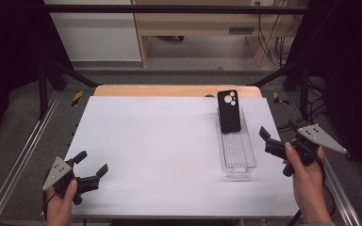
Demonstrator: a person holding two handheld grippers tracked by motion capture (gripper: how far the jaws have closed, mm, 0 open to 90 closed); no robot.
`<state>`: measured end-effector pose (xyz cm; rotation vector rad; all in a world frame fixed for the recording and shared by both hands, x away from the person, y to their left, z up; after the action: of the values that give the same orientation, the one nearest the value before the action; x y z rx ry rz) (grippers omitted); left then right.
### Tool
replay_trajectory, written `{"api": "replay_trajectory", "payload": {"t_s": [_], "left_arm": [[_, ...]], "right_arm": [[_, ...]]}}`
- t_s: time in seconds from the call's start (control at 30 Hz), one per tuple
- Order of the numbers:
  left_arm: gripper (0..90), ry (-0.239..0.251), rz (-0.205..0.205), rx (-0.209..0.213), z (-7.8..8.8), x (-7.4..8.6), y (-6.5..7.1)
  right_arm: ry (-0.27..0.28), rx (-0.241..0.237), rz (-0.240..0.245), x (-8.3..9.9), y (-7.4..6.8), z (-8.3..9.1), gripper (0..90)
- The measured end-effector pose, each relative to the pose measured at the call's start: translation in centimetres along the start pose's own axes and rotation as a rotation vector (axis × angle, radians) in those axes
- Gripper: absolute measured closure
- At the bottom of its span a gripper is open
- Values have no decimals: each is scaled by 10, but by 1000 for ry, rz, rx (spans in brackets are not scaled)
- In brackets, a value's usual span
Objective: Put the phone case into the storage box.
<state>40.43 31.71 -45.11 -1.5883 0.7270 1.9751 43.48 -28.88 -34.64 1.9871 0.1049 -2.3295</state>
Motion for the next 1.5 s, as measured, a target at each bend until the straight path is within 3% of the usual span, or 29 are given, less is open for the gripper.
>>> {"api": "replay_trajectory", "payload": {"t_s": [0.27, 0.97, 1.5], "left_arm": [[25, 6, -2, 1, 4, -1, 1], [25, 12, -5, -3, 8, -1, 3], [25, 6, -19, 15, 6, -1, 5]], "right_arm": [[24, 3, 3, 10, 2, 5, 24], [4, 13, -9, 42, 6, 9, 32], [-21, -34, -2, 67, 3, 13, 53]]}}
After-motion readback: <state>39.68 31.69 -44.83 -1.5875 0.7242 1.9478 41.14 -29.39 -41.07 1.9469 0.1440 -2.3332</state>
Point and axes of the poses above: each handheld gripper's, and its own axes: z roughly backward along the jaws, x roughly out of its underside, y roughly to its right, the point moved 1 cm from there along -z, roughly forward along the jaws, and after that the axes turned 11 degrees about x, right-handed, at the moved point
